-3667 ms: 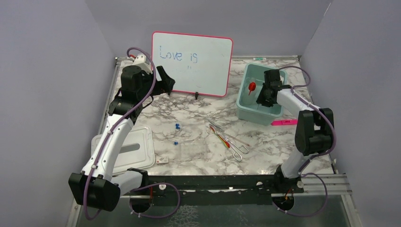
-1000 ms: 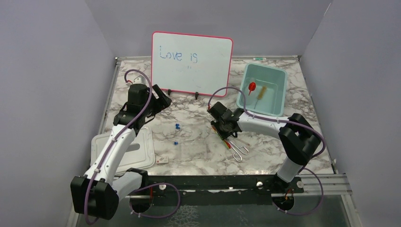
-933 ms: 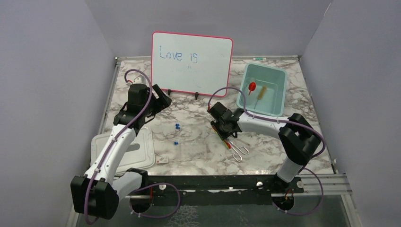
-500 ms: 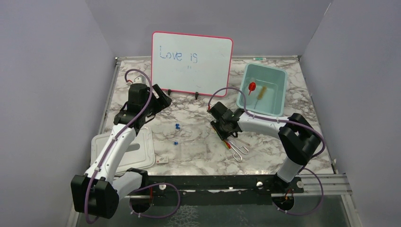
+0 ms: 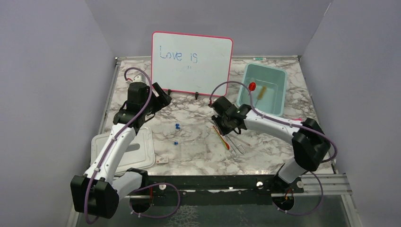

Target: Organize the chemistry lab equipment

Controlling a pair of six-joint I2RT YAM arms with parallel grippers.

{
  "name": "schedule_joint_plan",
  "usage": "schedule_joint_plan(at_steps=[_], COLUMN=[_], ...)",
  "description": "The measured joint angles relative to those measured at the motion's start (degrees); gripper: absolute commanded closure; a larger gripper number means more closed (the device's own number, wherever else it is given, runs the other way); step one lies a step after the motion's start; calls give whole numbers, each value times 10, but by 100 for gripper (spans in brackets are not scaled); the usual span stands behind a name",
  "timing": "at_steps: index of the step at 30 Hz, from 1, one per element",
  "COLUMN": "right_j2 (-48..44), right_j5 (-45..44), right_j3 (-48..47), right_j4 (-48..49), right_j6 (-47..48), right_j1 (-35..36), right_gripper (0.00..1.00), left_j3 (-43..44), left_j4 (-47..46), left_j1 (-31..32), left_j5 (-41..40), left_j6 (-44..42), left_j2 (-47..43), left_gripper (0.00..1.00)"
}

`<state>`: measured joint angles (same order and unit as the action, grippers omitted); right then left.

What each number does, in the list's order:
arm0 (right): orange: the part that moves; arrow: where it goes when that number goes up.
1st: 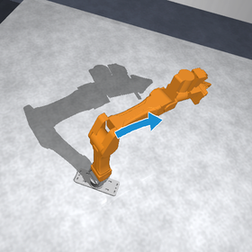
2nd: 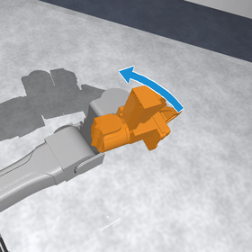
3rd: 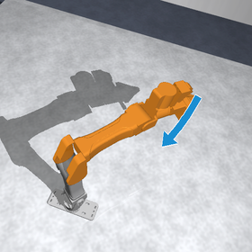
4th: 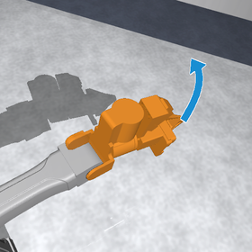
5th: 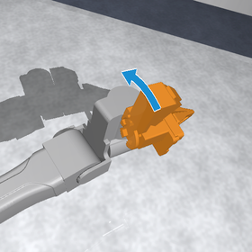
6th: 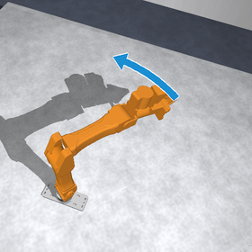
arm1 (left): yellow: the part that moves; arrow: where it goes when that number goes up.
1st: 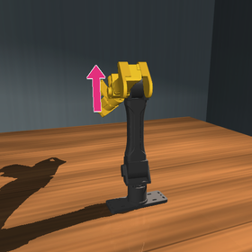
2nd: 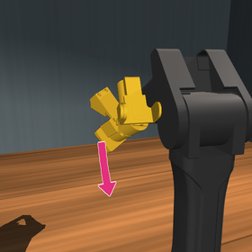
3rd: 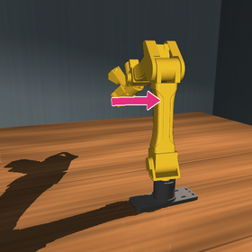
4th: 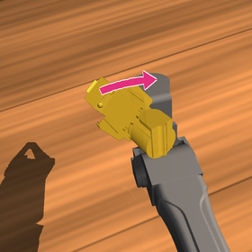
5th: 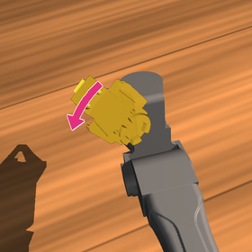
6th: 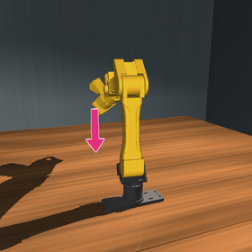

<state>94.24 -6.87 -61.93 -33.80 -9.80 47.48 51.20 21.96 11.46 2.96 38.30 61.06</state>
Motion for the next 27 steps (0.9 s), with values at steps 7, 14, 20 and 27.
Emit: schedule_joint_plan(at_steps=[7, 14, 20, 27], right_j2=[-99, -135, -151, -160], right_j5=[-1, -26, -62, -96], right_j3=[-52, -128, -202, -266], right_j4=[-15, -24, -40, -60], right_j6=[-11, -35, -54, -58], right_j1=[-1, -24, -105, -249], right_gripper=[80, 80, 80, 80], left_j3=[0, 3, 8, 9], left_j4=[0, 0, 0, 0], left_j1=[0, 0, 0, 0], left_j5=[-2, -9, -9, -9], left_j6=[-1, -7, -9, -10], left_j2=[0, 0, 0, 0], left_gripper=[22, 22, 22, 22])
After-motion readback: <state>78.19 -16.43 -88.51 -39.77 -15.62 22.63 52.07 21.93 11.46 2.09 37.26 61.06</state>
